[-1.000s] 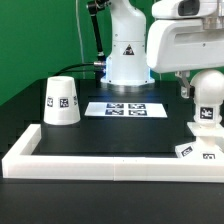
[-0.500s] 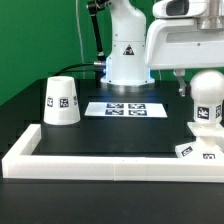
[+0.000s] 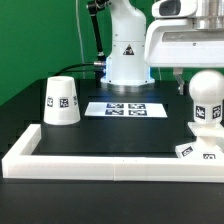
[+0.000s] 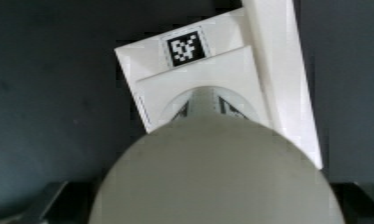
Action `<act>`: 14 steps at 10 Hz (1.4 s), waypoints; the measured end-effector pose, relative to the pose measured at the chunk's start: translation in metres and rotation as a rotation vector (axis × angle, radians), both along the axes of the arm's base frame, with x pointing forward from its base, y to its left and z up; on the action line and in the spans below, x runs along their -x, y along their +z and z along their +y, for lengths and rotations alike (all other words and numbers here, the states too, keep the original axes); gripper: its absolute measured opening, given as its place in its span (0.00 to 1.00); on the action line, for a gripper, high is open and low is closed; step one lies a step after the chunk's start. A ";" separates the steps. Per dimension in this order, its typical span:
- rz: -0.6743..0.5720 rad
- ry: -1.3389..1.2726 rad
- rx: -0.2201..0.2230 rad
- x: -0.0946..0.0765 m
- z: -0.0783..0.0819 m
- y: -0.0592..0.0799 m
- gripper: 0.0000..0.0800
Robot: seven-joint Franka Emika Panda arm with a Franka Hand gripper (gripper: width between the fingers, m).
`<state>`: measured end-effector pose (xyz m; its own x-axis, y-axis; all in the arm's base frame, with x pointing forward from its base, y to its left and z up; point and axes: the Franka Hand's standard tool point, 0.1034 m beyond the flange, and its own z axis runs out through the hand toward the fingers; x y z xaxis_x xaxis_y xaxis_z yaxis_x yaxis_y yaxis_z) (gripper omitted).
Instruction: Assemble lamp
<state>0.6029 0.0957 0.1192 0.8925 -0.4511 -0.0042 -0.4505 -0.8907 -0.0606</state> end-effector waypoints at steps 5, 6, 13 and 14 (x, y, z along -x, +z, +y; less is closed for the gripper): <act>0.062 -0.555 -0.075 0.001 0.008 -0.001 0.72; 0.082 -0.665 -0.081 0.001 0.012 -0.002 0.72; 0.148 -0.991 -0.123 -0.004 0.010 -0.002 0.72; 0.148 -0.985 -0.123 -0.004 0.010 -0.003 0.72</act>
Offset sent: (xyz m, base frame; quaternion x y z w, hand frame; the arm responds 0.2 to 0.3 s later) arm 0.0045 0.0038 -0.0042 -0.0008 -0.0303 0.2700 0.9624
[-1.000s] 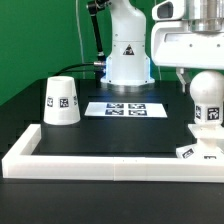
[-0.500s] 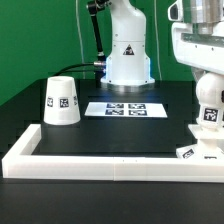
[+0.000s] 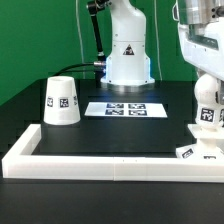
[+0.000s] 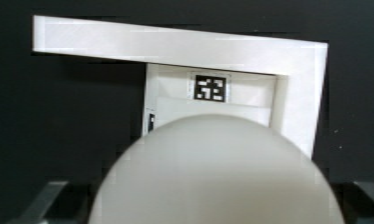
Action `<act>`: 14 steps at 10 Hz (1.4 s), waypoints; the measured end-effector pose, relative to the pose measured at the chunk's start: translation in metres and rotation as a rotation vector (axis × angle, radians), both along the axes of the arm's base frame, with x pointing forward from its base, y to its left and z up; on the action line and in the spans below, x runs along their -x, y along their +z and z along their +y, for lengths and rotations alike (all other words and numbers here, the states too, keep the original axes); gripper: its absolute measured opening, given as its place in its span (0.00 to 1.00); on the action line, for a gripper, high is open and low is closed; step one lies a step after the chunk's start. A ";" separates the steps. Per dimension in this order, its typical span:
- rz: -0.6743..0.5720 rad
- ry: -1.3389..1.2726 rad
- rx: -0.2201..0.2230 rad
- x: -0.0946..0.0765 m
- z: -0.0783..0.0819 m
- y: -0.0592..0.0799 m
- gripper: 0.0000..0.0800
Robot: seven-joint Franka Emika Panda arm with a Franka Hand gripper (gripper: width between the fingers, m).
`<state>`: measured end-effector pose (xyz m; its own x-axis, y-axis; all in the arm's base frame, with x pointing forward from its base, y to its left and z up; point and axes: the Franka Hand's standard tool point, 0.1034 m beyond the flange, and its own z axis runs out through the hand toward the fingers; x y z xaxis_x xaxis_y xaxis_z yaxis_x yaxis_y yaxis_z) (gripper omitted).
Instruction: Assemble lamp
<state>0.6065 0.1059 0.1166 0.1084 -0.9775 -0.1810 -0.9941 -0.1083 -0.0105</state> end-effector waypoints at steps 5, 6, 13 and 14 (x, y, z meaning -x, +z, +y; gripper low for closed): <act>-0.054 0.304 0.003 0.002 0.009 -0.001 0.87; -0.065 0.372 0.003 0.003 0.011 -0.002 0.87; -0.183 0.969 0.002 0.001 0.013 0.000 0.87; -0.197 1.050 0.001 0.001 0.012 -0.001 0.87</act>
Offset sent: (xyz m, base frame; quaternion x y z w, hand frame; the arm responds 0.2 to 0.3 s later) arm 0.0004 0.0041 0.0005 -0.0073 0.0385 -0.1115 0.9930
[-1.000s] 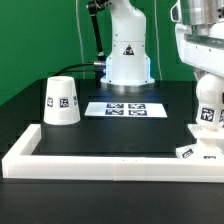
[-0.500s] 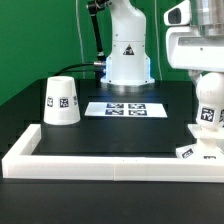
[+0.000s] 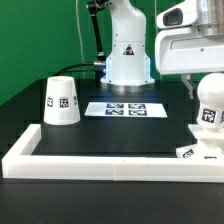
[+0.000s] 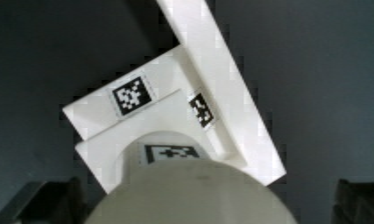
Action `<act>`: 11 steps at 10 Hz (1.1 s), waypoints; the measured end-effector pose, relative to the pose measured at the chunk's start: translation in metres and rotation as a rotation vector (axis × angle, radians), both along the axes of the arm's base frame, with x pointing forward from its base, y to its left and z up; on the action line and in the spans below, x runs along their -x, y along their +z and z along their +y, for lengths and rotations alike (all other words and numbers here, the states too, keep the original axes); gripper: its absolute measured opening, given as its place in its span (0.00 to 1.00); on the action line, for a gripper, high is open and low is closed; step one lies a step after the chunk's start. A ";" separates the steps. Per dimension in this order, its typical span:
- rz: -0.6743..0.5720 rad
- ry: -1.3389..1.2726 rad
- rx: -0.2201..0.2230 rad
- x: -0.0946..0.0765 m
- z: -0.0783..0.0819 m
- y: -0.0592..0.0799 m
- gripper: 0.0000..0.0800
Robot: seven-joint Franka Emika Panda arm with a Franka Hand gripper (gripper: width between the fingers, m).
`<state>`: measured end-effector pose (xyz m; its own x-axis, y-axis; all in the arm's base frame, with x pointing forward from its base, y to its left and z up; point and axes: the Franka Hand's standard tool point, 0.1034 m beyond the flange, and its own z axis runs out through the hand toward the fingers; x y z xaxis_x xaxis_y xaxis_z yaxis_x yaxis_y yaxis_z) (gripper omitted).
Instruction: Assemble lamp
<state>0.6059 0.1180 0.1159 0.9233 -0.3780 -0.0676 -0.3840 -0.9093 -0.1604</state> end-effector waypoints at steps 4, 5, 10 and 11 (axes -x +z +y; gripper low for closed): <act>-0.080 0.370 0.059 -0.002 -0.005 -0.003 0.87; -0.092 0.426 0.068 -0.003 -0.006 -0.002 0.87; -0.141 0.820 0.094 -0.005 -0.011 -0.001 0.87; -0.151 0.930 0.108 -0.005 -0.011 -0.001 0.87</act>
Offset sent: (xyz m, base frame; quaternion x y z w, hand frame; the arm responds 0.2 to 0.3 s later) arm 0.0001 -0.0064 -0.0001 -0.0528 0.0289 -0.2769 0.9590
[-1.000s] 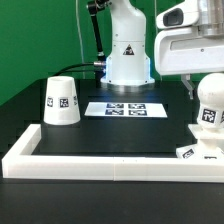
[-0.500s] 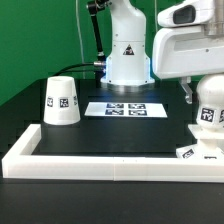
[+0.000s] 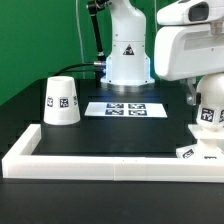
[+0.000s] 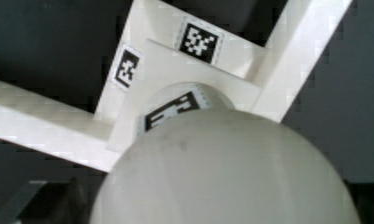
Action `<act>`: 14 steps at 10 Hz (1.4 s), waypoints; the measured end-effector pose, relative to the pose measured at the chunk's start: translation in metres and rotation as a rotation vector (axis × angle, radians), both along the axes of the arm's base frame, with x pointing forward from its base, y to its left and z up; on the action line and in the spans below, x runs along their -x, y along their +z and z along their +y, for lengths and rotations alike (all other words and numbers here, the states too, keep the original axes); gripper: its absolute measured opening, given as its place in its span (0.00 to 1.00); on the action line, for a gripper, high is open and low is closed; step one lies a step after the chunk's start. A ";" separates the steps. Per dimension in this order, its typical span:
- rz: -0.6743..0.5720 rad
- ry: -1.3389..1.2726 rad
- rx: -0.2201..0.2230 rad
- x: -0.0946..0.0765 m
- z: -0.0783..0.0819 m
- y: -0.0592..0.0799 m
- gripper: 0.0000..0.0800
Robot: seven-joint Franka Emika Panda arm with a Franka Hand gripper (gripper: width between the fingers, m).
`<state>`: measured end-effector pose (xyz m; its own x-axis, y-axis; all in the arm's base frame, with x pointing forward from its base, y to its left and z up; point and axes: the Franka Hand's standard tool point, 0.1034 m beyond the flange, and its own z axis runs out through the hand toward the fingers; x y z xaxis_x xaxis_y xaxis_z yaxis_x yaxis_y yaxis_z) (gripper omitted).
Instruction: Assemble lamp
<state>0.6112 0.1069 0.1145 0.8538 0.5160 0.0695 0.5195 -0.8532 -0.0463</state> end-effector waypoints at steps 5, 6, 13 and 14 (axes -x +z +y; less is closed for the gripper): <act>-0.035 0.320 0.036 -0.002 0.001 0.002 0.87; -0.040 0.402 0.049 -0.003 0.001 0.002 0.87; -0.043 0.519 0.079 -0.003 -0.002 0.001 0.72; -0.042 0.507 0.078 -0.003 -0.002 0.001 0.72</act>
Offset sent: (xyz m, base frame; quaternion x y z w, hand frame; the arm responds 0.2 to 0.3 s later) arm 0.0017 0.0100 0.0072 0.0039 0.0262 -0.2467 0.9687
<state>0.6145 0.1048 0.1158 0.4922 0.8694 0.0431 0.8688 -0.4937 0.0375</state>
